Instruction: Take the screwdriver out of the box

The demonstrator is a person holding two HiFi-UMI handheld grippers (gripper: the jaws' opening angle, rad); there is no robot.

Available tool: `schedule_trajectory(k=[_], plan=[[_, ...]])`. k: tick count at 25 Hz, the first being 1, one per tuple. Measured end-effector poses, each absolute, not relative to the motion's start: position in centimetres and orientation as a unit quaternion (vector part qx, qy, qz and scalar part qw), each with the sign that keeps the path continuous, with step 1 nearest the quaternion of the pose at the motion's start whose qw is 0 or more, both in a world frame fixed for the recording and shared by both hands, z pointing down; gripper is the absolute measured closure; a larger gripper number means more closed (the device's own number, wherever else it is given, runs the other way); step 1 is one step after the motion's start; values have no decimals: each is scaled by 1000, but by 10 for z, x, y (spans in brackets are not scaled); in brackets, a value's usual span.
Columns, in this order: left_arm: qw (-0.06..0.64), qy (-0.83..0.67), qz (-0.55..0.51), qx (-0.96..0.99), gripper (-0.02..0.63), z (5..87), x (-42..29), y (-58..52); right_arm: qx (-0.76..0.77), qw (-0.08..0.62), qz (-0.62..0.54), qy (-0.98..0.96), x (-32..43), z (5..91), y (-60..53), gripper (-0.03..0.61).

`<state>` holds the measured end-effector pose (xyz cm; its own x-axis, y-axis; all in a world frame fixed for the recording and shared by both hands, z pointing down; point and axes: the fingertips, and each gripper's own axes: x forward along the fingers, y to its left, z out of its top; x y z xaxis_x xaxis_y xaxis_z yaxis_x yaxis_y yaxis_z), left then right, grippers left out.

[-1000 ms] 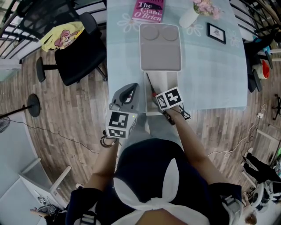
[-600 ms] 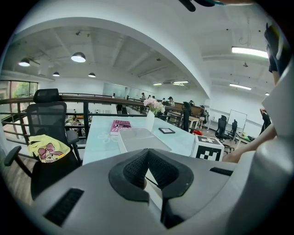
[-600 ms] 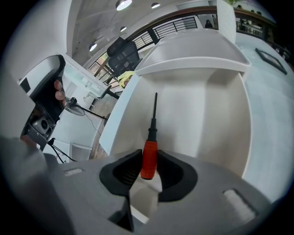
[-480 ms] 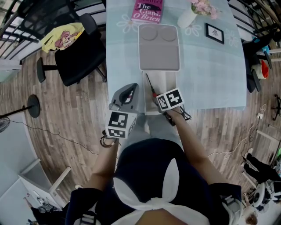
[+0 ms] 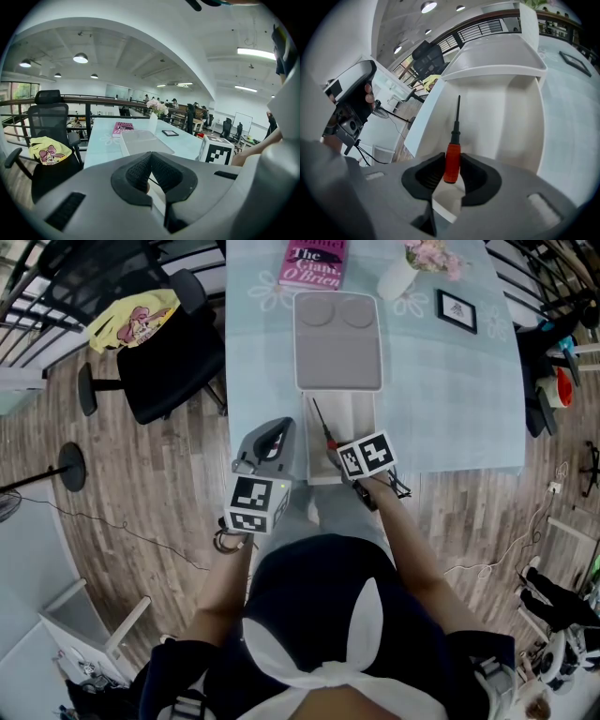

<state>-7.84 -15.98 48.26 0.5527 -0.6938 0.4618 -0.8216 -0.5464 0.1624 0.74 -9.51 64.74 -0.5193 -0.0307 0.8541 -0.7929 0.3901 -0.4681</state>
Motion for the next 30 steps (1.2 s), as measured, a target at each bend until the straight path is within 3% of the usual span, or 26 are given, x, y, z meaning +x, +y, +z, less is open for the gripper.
schedule_trajectory(k=[19,30], plan=[[187,-446,168,859,597,480,-79,-162,276,383,456,-754,9,614,-90,477],[187,-449,164,858,597,475,-82,-159,292,339,432,-783,4,569,-103,477]])
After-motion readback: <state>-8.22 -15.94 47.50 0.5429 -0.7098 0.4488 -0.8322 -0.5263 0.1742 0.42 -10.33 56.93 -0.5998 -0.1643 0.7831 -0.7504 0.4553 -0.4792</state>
